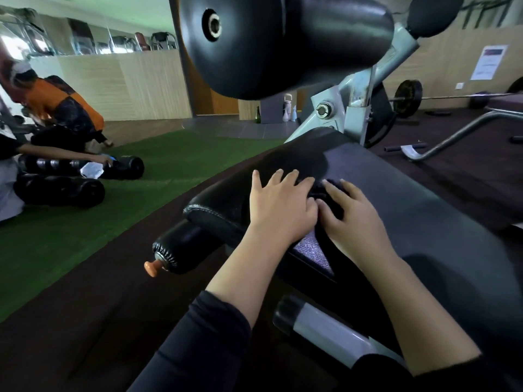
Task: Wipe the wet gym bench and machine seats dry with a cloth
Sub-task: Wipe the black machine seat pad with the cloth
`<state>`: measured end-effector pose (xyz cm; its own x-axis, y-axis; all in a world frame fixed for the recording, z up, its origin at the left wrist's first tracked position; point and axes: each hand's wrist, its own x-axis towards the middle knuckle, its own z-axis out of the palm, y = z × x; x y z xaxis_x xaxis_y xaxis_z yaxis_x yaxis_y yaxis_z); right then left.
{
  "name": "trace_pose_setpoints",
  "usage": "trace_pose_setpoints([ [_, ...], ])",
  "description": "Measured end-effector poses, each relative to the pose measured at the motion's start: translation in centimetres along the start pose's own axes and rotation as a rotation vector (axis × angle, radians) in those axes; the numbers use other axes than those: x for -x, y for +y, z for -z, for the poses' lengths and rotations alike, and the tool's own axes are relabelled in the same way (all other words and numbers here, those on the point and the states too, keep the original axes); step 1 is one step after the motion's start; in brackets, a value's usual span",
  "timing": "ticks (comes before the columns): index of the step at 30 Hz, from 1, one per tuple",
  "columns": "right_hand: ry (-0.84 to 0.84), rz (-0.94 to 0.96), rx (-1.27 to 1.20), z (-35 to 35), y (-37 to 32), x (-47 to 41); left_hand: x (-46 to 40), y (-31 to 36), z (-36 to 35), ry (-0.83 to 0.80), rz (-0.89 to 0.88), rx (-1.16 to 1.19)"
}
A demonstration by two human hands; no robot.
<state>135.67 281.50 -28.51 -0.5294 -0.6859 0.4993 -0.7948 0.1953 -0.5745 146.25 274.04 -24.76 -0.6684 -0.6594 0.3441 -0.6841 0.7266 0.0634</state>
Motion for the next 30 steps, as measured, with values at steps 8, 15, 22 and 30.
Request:
trace_pose_setpoints([
  [8,0.107,-0.088,0.093,2.2,5.5,-2.4,-3.8,4.2,-1.8,-0.057,-0.085,-0.020],
  [15,-0.024,-0.313,0.208,4.5,8.1,-4.9,-7.5,9.1,-2.5,-0.175,-0.093,-0.016],
  [22,-0.233,-0.481,0.255,11.0,6.2,-5.9,-8.4,12.4,2.2,-0.364,-0.132,-0.003],
  [30,-0.383,-0.477,0.291,21.7,-2.8,-4.9,-4.7,13.5,13.7,-0.557,-0.106,0.001],
])
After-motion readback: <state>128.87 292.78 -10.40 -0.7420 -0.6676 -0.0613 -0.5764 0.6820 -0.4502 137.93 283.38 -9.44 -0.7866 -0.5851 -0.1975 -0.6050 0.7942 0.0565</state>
